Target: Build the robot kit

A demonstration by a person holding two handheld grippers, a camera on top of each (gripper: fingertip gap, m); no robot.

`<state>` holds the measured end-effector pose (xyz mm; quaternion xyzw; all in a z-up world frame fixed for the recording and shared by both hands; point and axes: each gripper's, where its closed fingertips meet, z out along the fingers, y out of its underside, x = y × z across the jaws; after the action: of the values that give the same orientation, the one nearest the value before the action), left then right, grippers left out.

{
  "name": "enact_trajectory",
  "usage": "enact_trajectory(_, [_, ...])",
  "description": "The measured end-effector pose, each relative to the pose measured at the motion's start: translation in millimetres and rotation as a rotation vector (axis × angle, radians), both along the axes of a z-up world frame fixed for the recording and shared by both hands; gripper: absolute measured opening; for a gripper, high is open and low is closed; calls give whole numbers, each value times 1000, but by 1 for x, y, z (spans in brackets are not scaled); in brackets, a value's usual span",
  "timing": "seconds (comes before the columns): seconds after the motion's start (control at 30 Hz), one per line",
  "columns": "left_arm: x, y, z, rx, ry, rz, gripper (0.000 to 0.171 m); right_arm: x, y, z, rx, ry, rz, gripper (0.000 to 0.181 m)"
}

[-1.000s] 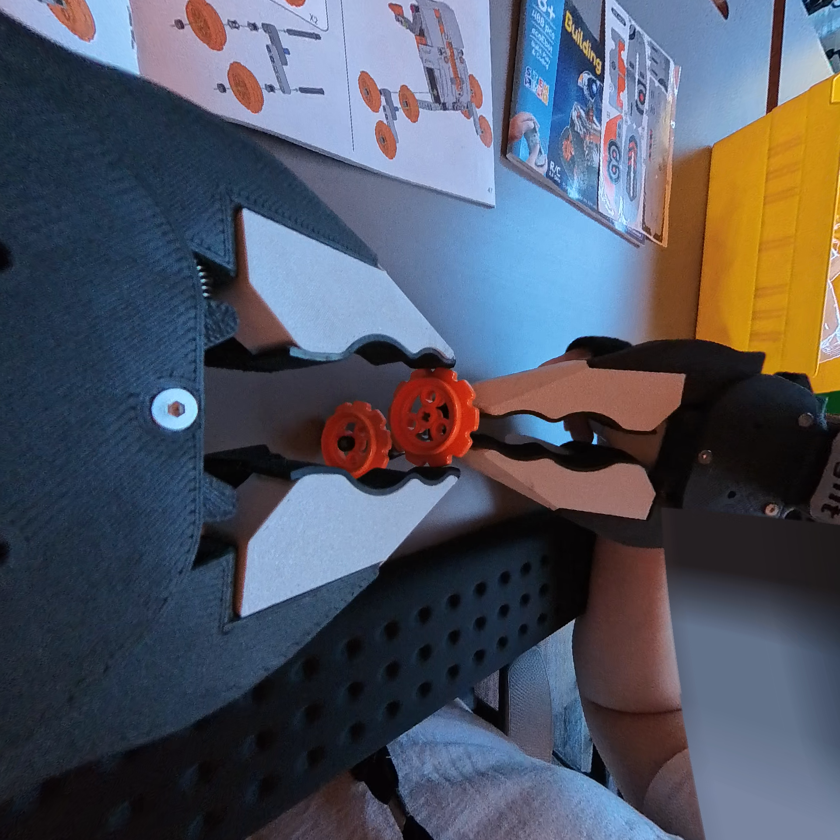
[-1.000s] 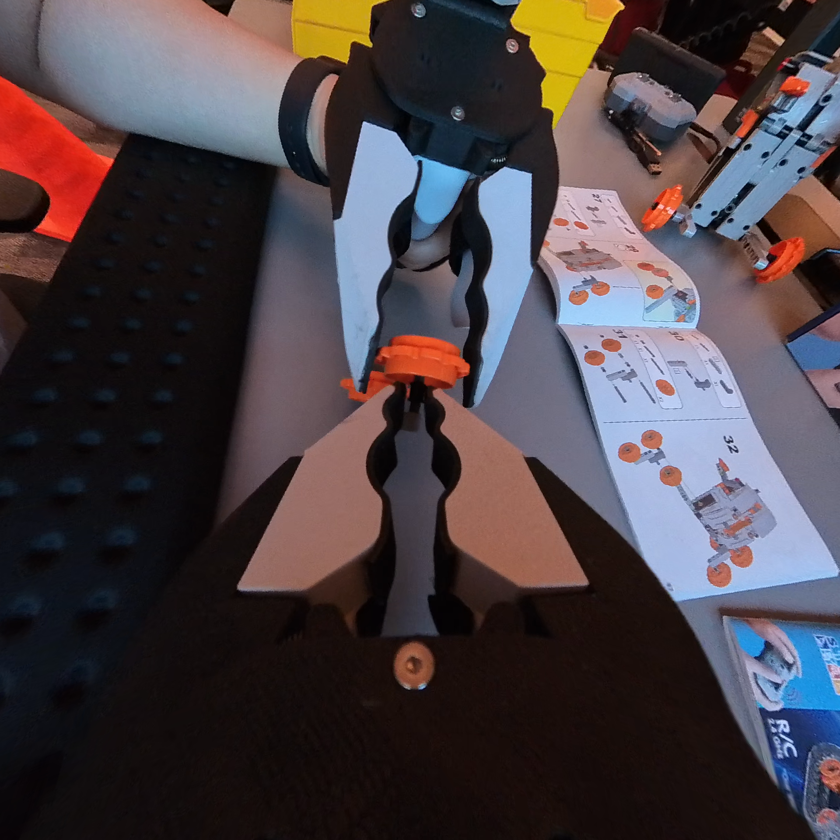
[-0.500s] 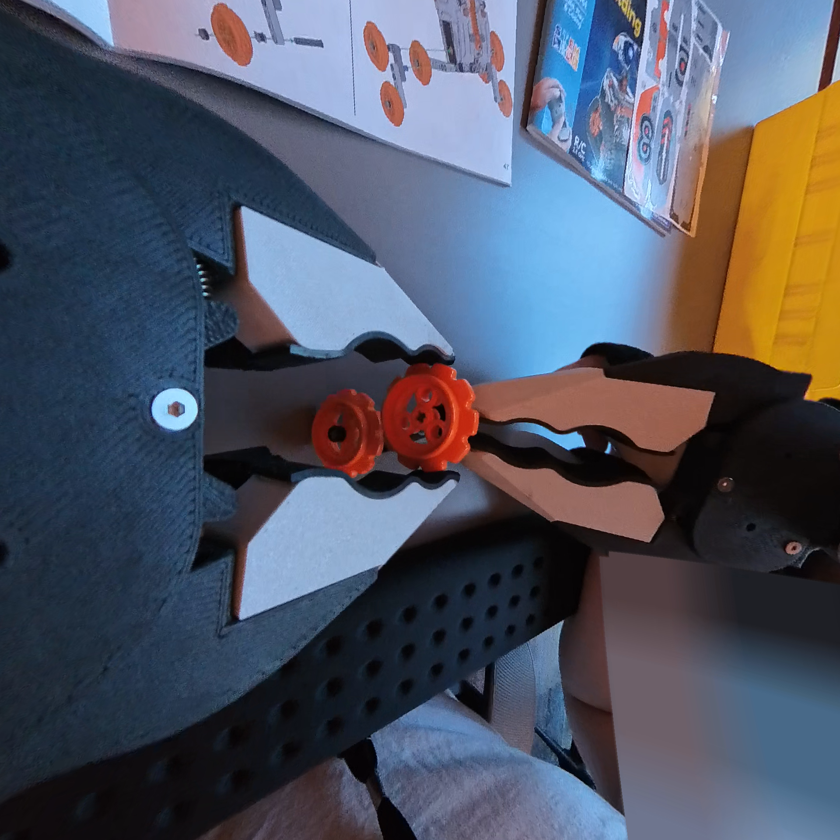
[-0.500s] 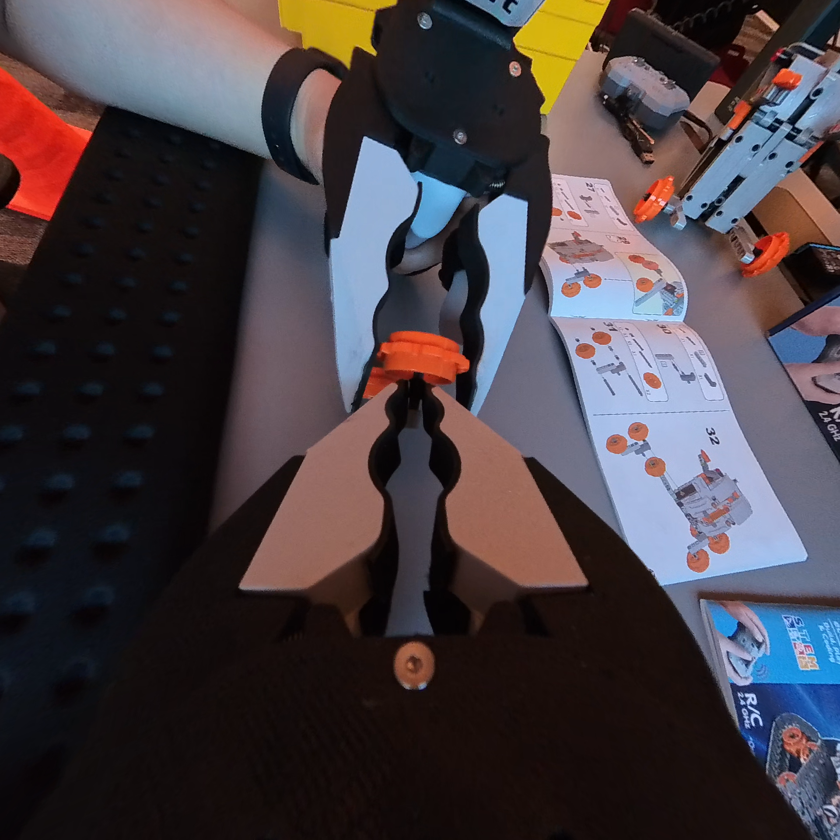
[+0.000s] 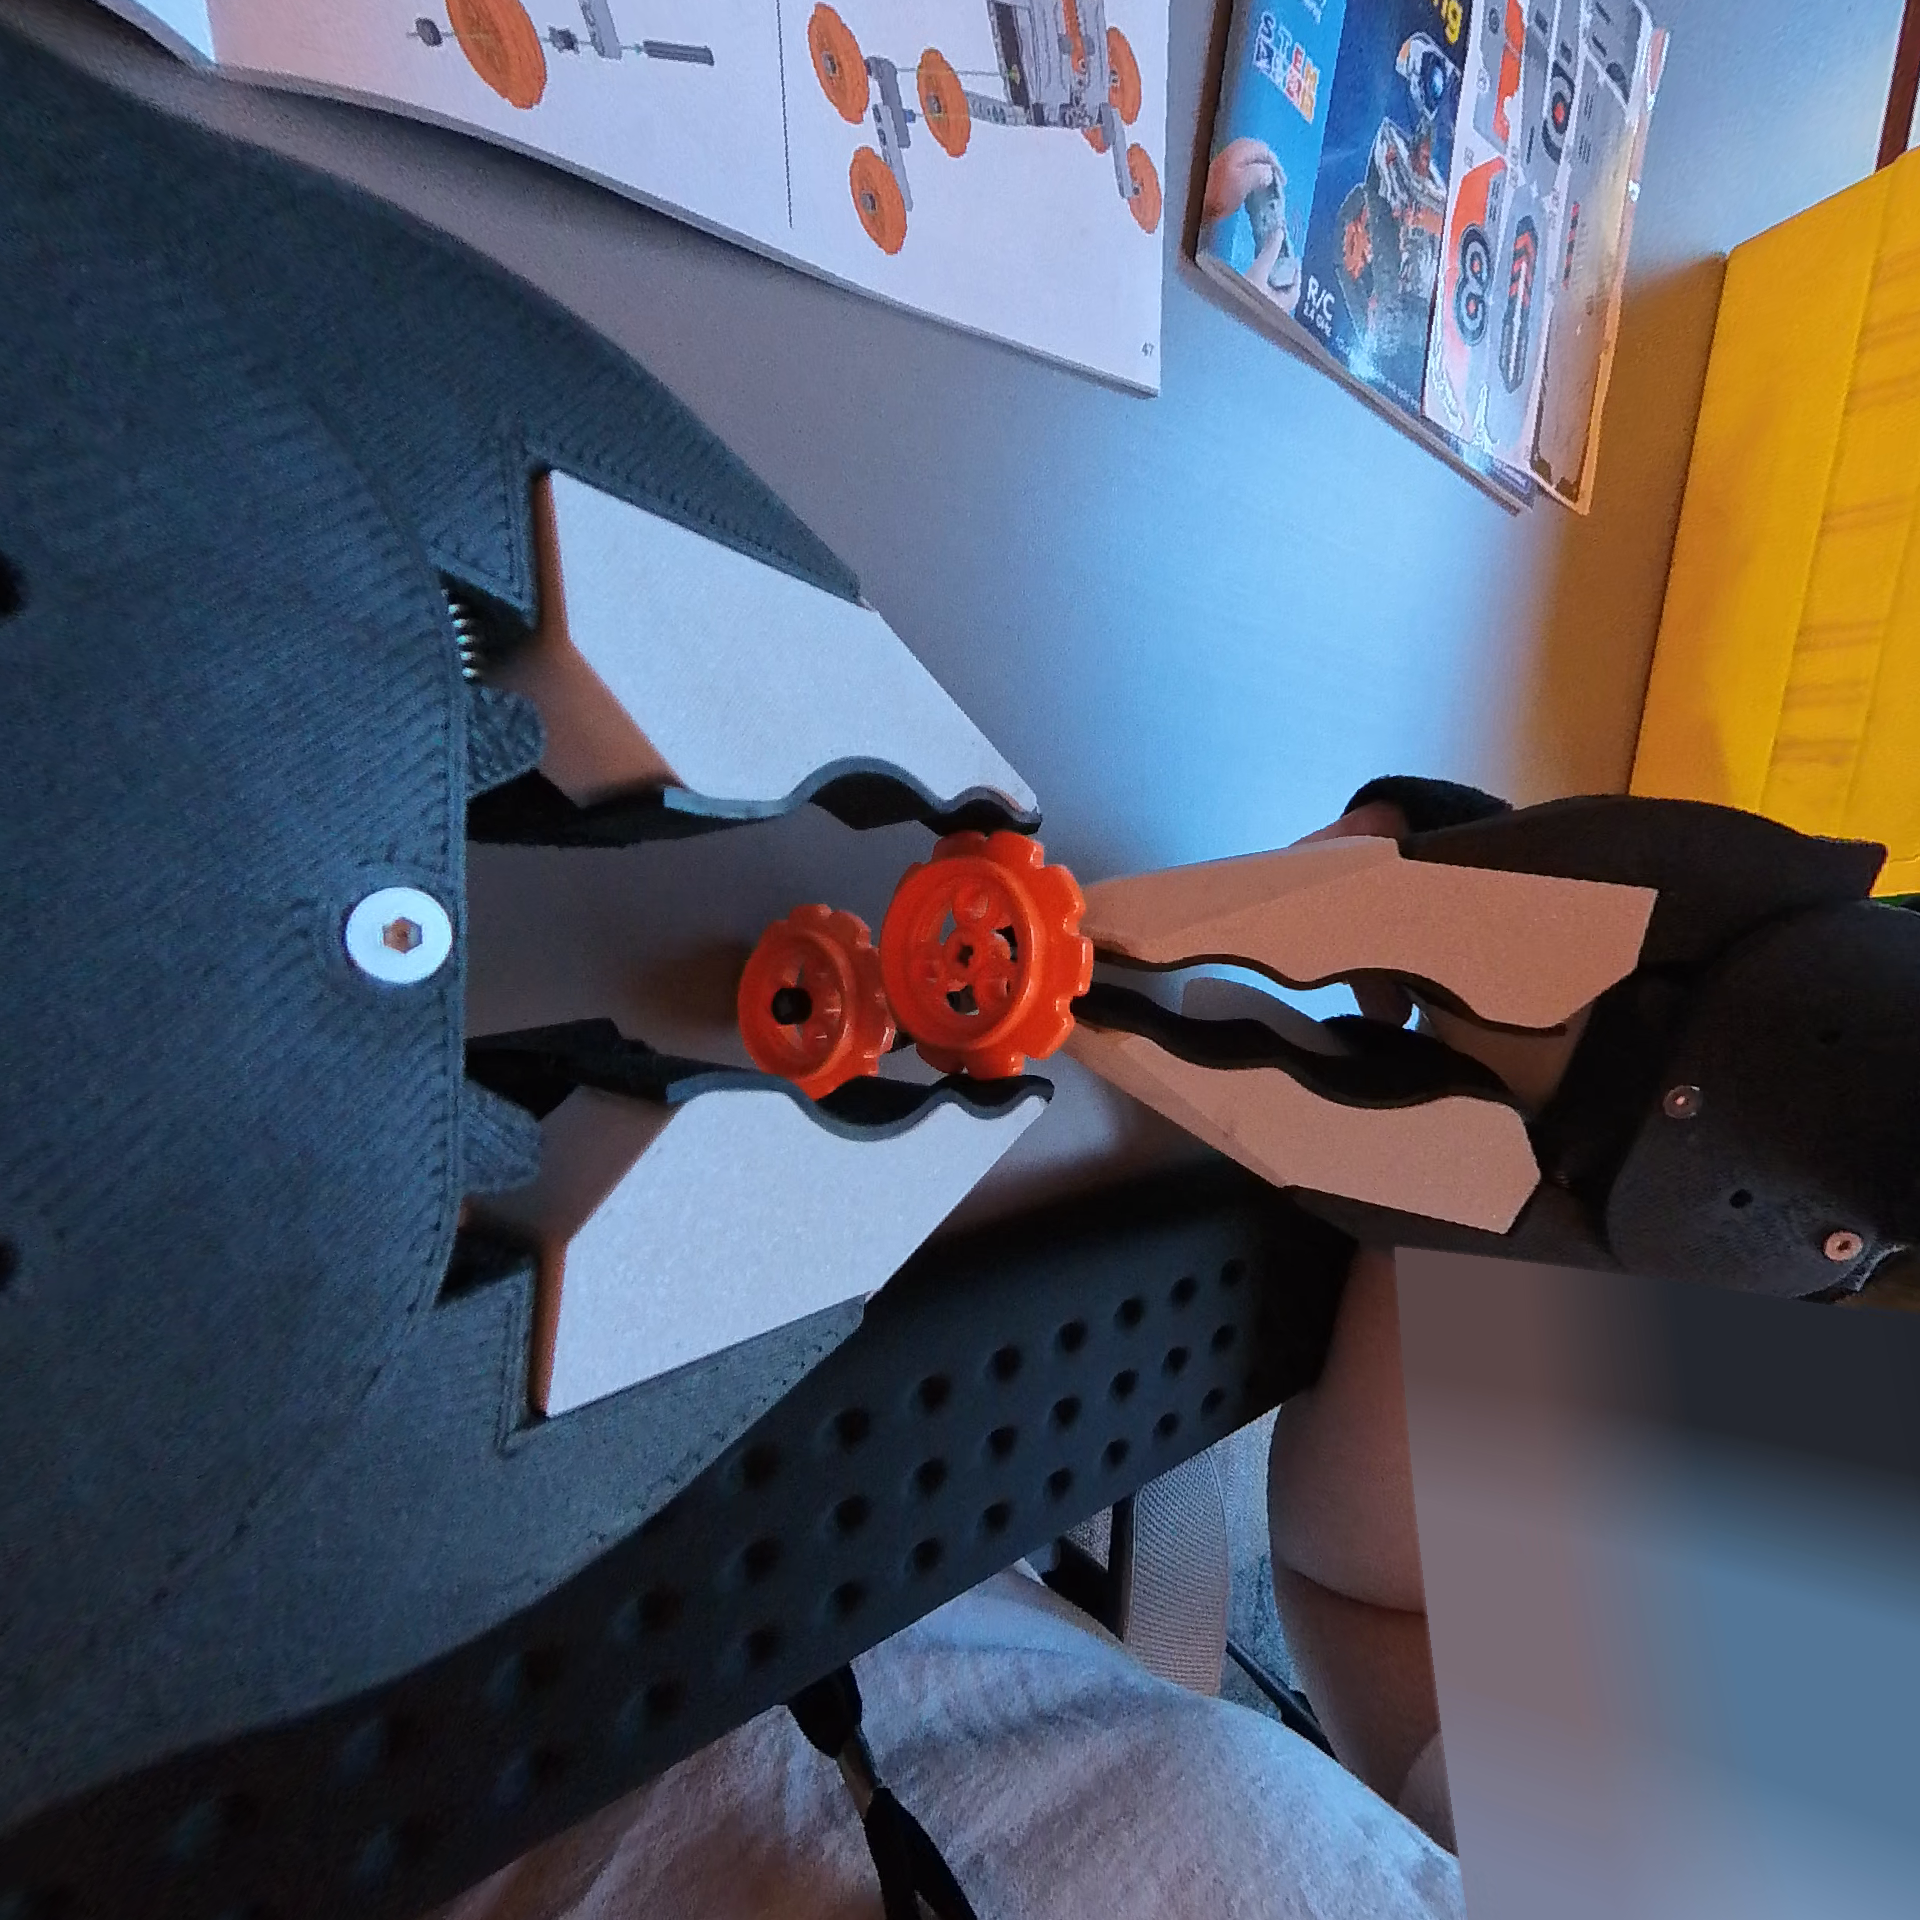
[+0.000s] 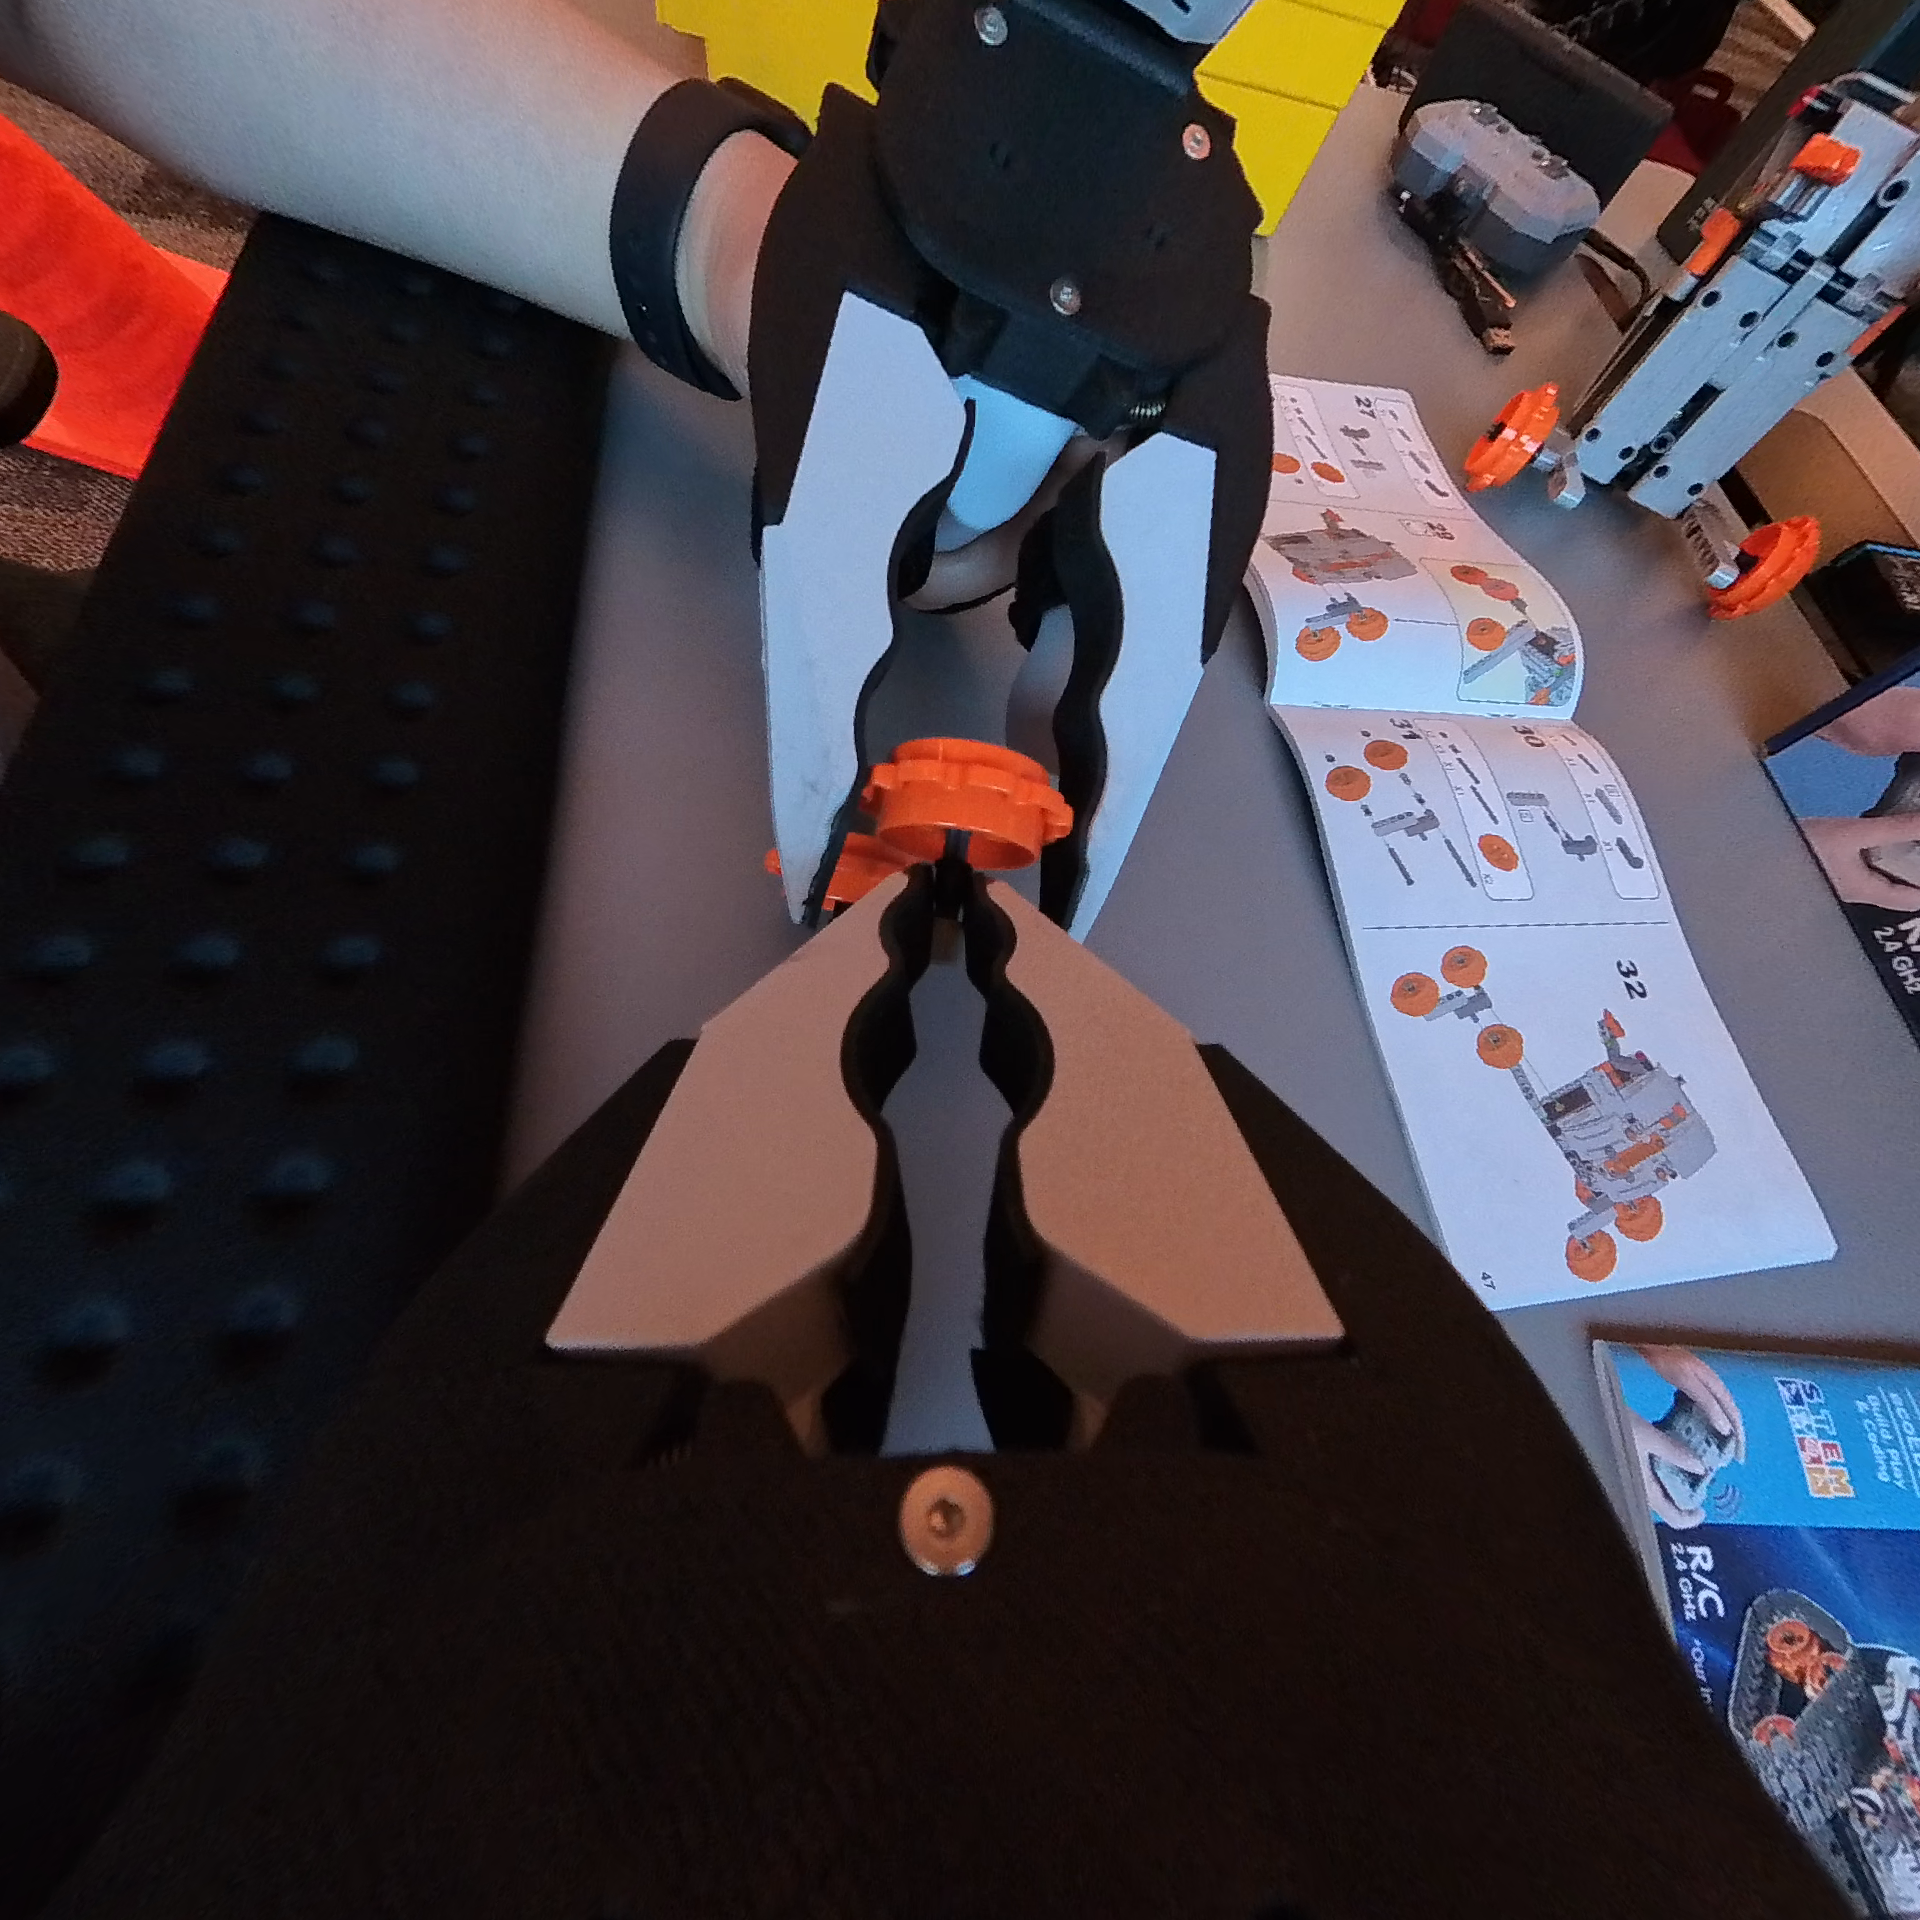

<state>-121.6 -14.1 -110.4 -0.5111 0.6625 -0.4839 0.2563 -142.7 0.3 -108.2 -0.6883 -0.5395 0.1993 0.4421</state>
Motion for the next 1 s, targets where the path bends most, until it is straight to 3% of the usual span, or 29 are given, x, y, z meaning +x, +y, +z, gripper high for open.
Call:
enact_trajectory(0.37, [1,-3,0,22,-7,-14,44,-1,-3,2,-43,57,35,6])
enact_trajectory(0.47, [0,-4,1,17,-9,-22,44,1,1,3,-30,73,18,21])
enact_trajectory(0.73, [-1,-2,0,24,-2,-17,44,-3,-3,10,-127,179,53,8])
enact_trajectory(1.0, [0,-3,-4,53,19,-19,44,-3,-4,4,-152,155,51,6])
